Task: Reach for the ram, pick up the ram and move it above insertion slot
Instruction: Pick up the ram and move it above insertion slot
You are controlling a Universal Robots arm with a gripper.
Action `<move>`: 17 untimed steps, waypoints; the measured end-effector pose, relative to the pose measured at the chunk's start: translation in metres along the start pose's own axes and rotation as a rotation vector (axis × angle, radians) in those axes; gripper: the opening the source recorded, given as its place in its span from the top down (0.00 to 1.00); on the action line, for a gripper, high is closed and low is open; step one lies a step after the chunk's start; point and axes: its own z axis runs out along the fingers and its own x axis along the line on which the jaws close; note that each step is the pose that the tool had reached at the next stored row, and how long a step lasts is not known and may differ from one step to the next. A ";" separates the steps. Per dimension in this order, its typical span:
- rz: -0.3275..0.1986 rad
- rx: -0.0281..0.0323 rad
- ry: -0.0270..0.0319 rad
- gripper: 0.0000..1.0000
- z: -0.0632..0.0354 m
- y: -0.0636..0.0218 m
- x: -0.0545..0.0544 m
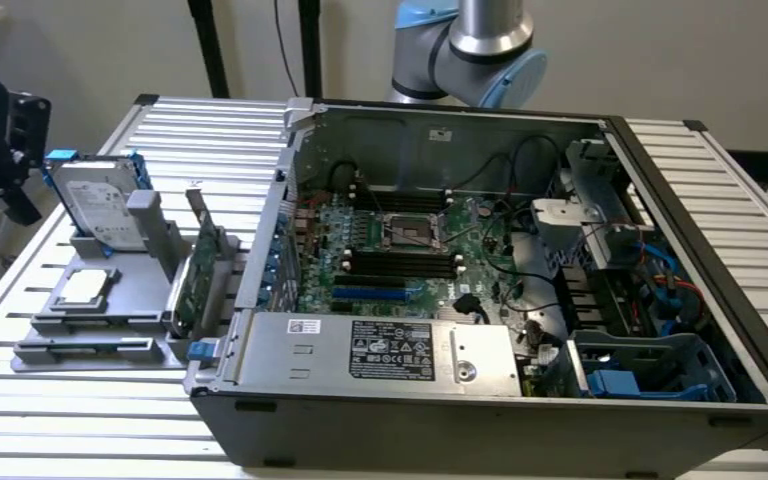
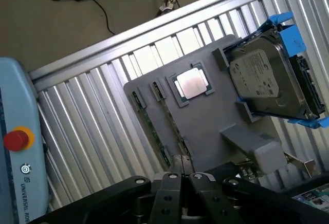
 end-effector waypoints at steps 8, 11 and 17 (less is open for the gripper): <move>-0.145 0.0017 0.0000 0.89 0.0021 0.0000 0.000; -0.200 0.0016 0.0003 0.89 0.0030 -0.0001 0.000; -0.309 0.0013 0.0009 0.89 0.0046 -0.0001 0.000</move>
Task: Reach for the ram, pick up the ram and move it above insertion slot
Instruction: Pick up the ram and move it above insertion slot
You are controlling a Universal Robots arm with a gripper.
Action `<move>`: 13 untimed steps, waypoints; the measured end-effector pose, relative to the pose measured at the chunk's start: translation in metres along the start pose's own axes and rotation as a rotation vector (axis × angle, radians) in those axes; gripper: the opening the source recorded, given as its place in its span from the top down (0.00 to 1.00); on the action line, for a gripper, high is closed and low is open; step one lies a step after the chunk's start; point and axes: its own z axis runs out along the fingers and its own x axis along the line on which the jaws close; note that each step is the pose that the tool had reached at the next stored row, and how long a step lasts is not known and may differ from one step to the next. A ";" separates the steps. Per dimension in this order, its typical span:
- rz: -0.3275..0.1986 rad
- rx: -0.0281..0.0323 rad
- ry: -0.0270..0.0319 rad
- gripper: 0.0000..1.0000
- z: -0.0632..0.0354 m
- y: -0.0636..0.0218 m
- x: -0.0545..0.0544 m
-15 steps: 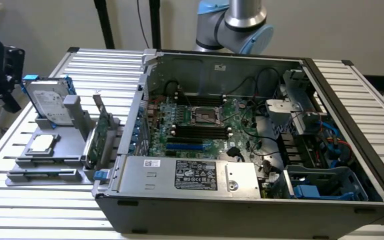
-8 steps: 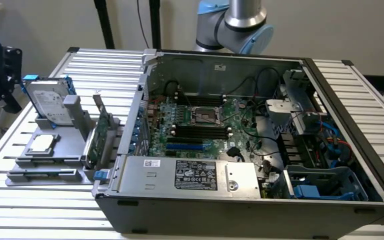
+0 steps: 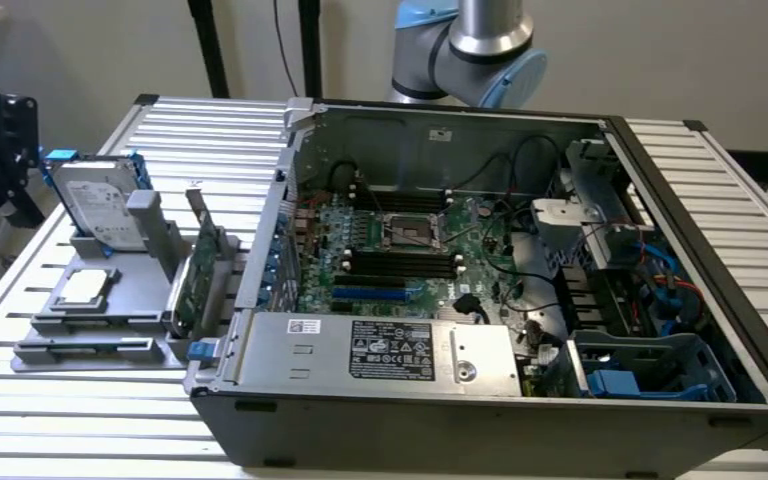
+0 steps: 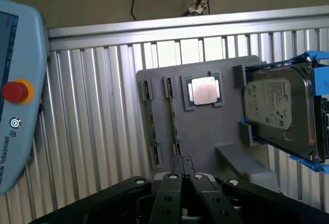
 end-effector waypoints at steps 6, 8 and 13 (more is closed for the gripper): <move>-0.109 -0.0005 0.0006 0.89 0.0015 0.0000 0.000; -0.146 -0.0005 0.0007 0.89 0.0020 0.0000 0.000; -0.214 0.0002 0.0009 0.89 0.0026 0.0001 0.000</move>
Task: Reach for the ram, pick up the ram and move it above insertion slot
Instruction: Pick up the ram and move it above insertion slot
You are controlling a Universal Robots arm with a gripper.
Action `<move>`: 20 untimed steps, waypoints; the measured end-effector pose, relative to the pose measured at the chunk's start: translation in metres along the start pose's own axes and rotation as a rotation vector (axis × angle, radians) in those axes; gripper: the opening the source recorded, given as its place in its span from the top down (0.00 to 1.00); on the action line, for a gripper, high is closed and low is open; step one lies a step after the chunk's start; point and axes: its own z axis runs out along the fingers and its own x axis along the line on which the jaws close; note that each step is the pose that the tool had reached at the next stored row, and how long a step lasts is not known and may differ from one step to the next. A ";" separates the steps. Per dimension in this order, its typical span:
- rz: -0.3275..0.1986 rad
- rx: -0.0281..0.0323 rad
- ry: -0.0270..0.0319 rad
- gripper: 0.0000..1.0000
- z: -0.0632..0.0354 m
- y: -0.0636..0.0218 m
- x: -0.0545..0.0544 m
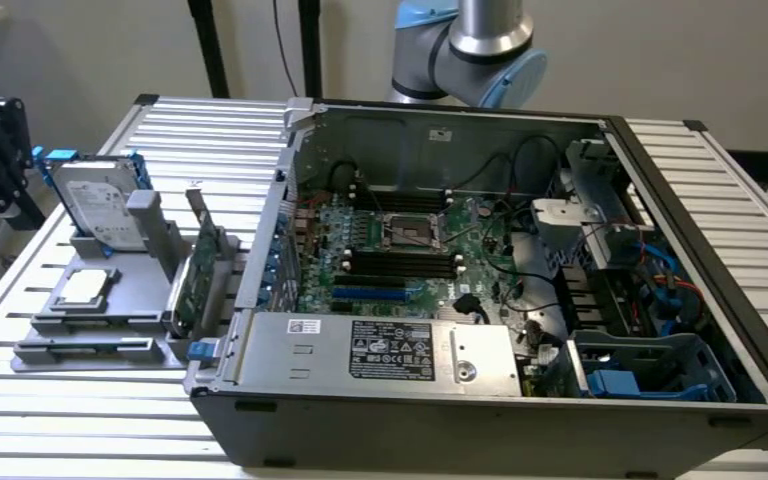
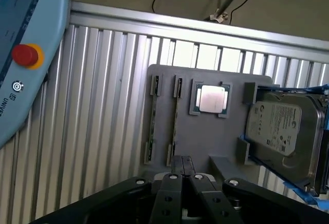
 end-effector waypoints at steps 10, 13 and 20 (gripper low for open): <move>-0.001 0.0000 0.0000 0.64 0.0041 0.0003 0.003; -0.001 -0.0001 0.0001 0.58 0.0088 0.0004 0.004; 0.000 0.0000 -0.0004 0.58 0.0214 0.0010 0.008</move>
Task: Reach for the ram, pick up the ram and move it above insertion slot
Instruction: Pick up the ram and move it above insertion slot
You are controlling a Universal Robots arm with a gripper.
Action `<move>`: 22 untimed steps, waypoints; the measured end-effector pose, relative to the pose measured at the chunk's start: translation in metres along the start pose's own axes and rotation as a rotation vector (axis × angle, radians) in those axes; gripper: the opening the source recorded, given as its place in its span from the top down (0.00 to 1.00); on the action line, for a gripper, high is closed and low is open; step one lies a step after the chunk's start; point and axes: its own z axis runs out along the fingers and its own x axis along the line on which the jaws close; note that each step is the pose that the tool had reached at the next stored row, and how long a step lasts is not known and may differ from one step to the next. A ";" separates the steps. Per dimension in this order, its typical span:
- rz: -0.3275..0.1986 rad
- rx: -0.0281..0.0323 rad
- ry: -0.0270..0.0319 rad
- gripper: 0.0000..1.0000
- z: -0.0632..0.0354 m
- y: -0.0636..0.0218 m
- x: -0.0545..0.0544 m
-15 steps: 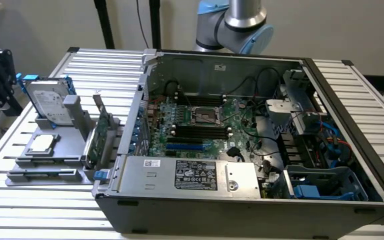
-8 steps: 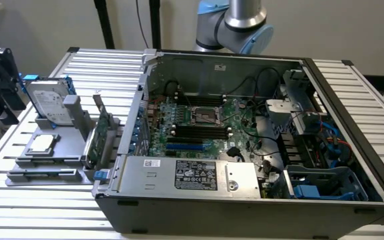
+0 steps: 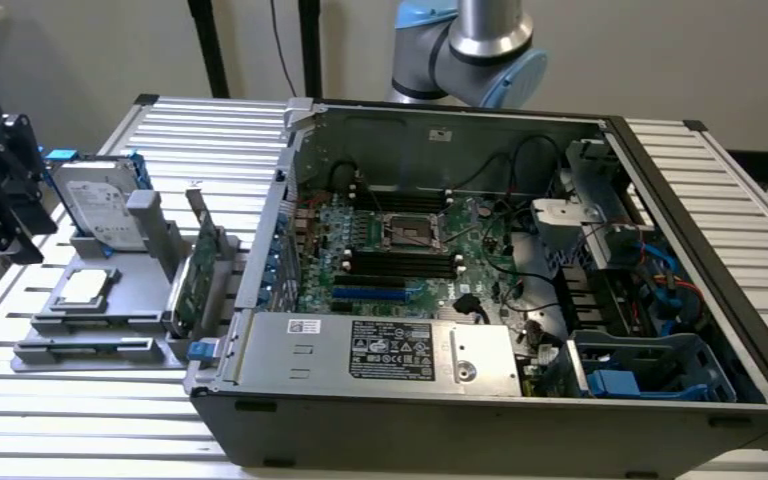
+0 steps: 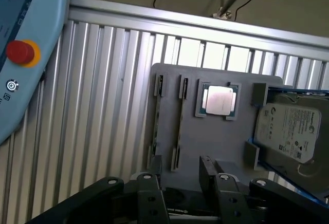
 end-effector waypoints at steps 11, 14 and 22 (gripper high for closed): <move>0.002 0.0001 -0.0003 0.58 0.0199 0.0015 0.011; 0.002 0.0002 -0.0003 0.58 0.0252 0.0018 0.014; 0.004 0.0002 -0.0004 0.58 0.0398 0.0025 0.018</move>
